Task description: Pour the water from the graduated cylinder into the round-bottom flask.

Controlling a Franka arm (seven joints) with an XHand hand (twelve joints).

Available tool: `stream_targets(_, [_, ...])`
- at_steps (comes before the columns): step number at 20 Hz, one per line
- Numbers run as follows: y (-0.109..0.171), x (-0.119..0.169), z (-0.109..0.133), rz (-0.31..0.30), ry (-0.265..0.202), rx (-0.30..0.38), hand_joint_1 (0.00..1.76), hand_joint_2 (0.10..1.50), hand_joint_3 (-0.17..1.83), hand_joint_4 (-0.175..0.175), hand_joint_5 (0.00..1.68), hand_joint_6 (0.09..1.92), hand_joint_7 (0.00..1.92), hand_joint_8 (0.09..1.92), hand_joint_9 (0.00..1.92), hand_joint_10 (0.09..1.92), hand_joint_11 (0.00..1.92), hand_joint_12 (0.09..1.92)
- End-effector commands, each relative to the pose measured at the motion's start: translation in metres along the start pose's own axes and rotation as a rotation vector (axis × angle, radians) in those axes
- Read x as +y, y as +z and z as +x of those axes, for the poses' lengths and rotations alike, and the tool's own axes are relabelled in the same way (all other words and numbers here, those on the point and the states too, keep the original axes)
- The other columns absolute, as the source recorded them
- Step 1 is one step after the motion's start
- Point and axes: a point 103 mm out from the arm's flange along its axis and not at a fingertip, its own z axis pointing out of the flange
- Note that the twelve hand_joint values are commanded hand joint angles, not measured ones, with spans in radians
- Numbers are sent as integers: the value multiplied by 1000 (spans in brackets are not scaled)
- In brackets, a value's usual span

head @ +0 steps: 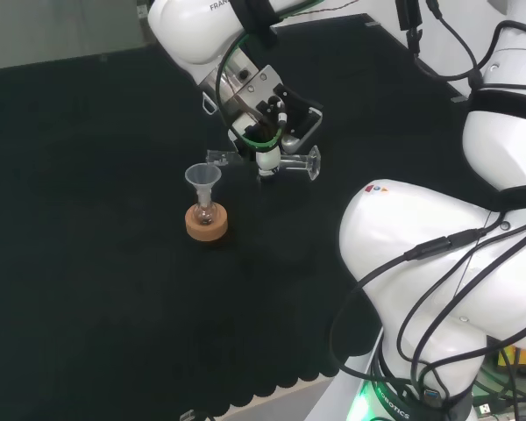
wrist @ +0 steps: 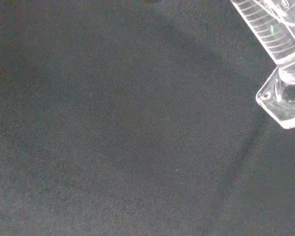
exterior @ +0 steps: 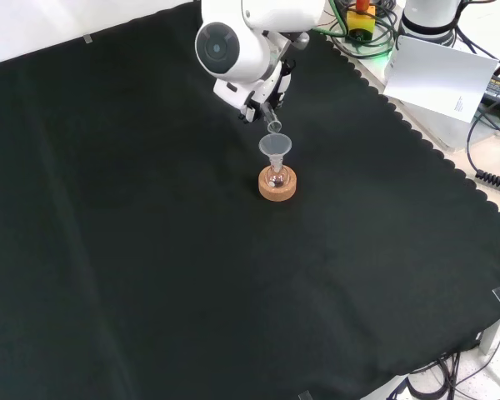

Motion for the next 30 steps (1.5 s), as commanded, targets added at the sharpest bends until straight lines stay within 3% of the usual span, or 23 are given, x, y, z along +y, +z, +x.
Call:
stream_targets(1, [-1,-1,2,40,18,-32,1134,1154,-9,-148,926,1104,1219,409,1478,87,1232,749])
stream_targets(30, [-13,-9,8,117,72,-130,1133,1156,-8,-149,921,1111,1226,394,1480,87,1231,747])
